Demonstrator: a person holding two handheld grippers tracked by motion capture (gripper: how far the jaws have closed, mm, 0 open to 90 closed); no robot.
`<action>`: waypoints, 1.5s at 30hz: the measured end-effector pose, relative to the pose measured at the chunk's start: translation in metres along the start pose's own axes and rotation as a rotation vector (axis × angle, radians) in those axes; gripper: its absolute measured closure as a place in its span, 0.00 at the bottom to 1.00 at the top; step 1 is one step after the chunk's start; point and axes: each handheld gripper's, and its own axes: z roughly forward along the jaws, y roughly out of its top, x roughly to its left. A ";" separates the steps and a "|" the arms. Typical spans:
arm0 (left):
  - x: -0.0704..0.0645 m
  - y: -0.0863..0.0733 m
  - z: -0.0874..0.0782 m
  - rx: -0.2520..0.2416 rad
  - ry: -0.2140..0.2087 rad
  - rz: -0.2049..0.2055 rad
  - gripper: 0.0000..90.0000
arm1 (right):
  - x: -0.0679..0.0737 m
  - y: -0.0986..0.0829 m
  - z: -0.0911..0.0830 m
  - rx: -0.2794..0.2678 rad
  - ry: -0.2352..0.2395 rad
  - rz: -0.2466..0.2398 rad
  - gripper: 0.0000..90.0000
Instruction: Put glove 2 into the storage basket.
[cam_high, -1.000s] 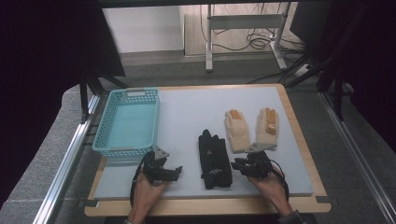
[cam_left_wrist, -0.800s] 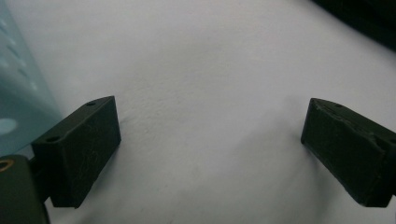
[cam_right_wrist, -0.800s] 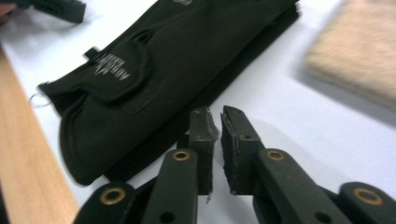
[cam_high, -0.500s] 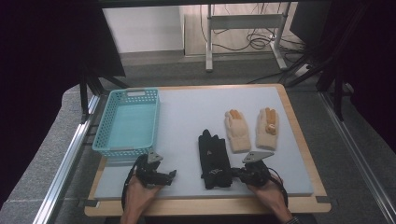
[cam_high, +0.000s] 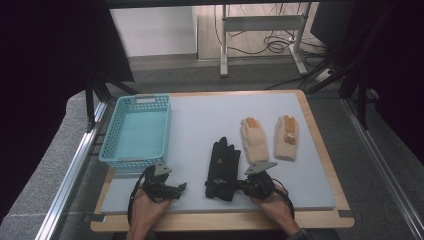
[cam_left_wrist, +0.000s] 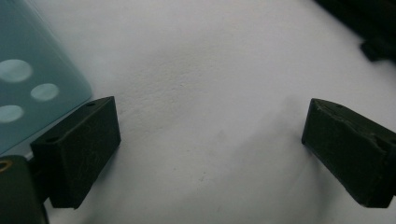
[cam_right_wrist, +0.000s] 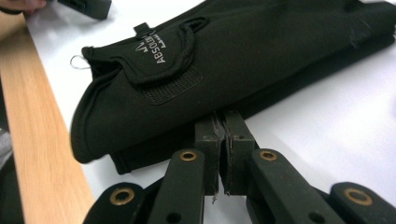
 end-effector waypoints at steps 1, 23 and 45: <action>0.000 0.000 0.000 0.001 0.000 0.000 0.05 | 0.001 0.003 0.004 -0.001 0.000 0.002 0.95; 0.002 -0.002 -0.001 0.005 -0.012 0.003 0.01 | 0.002 0.043 0.043 -0.015 -0.067 -0.029 0.87; 0.002 -0.003 -0.001 0.001 -0.010 -0.005 0.02 | -0.050 -0.006 -0.050 -0.047 -0.279 0.036 0.44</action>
